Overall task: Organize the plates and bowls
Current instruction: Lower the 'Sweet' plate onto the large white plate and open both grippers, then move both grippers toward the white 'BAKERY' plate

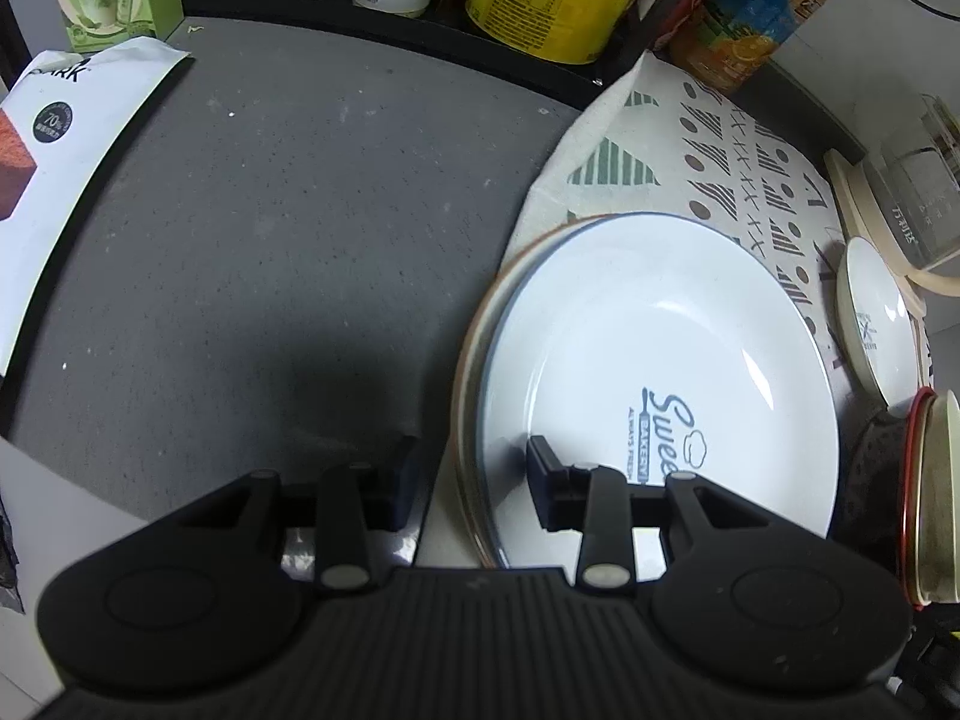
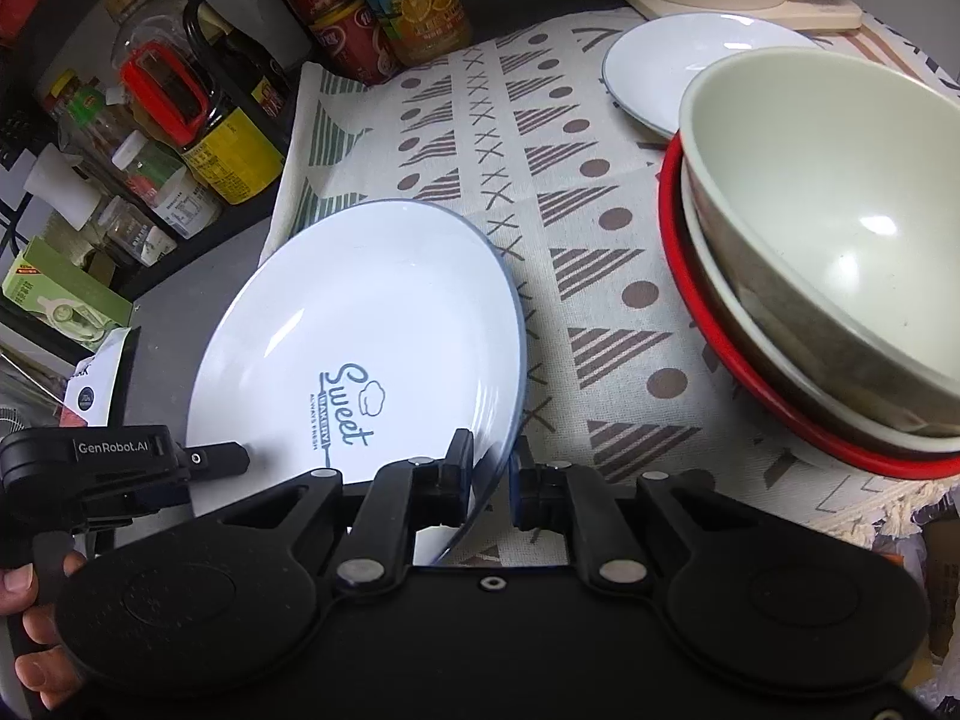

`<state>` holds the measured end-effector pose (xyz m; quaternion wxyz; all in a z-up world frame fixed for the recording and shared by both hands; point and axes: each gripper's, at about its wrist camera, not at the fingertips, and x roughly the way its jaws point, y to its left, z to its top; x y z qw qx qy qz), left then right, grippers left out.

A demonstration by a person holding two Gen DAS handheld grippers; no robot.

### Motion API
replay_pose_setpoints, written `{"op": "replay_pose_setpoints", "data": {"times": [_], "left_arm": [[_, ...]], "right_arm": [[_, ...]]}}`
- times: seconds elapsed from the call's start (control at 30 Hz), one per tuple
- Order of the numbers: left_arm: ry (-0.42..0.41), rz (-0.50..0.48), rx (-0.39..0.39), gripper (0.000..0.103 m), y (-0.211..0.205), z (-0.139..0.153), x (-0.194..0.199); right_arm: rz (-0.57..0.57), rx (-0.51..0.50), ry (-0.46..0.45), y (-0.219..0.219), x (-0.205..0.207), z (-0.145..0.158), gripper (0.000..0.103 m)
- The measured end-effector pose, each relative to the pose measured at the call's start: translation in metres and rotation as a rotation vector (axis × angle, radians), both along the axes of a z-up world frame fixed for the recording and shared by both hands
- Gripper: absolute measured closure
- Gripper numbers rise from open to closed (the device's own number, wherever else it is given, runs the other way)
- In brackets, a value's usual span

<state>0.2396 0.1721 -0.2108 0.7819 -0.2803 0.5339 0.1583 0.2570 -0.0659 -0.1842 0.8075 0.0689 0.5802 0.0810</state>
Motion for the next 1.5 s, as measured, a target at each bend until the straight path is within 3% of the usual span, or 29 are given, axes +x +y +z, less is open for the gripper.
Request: {"op": "replay_pose_setpoints", "data": {"times": [0.17, 0.23, 0.37, 0.53, 0.7, 0.77, 0.9, 1.1, 1.5], "left_arm": [[-0.028, 0.018, -0.022, 0.071, 0.008, 0.000, -0.004], [-0.028, 0.019, -0.016, 0.072, 0.009, 0.001, -0.004], [-0.013, 0.025, -0.018, 0.072, 0.013, 0.004, -0.003], [-0.021, 0.010, 0.004, 0.068, 0.015, 0.022, -0.001], [-0.074, -0.018, 0.007, 0.054, 0.013, 0.043, 0.006], [-0.100, -0.020, 0.008, 0.043, 0.011, 0.051, 0.012], [-0.143, -0.008, 0.008, 0.030, 0.013, 0.063, 0.023], [-0.186, -0.012, 0.012, 0.027, 0.016, 0.075, 0.041], [-0.197, -0.125, -0.029, 0.027, 0.003, 0.073, 0.097]], "right_arm": [[0.004, -0.012, 0.009, 0.003, 0.003, -0.004, 0.088], [-0.004, -0.023, 0.024, 0.004, 0.005, -0.005, 0.074], [0.000, -0.040, 0.037, 0.003, 0.008, -0.006, 0.068], [0.020, -0.034, 0.002, -0.002, 0.007, 0.011, 0.034], [0.033, 0.018, -0.029, -0.003, 0.013, 0.028, 0.023], [0.037, 0.054, -0.041, -0.001, 0.015, 0.034, 0.018], [0.073, 0.099, -0.082, 0.010, 0.018, 0.047, 0.004], [0.071, 0.141, -0.142, 0.014, 0.031, 0.060, 0.003], [-0.076, 0.082, -0.239, -0.011, 0.076, 0.070, 0.001]]}}
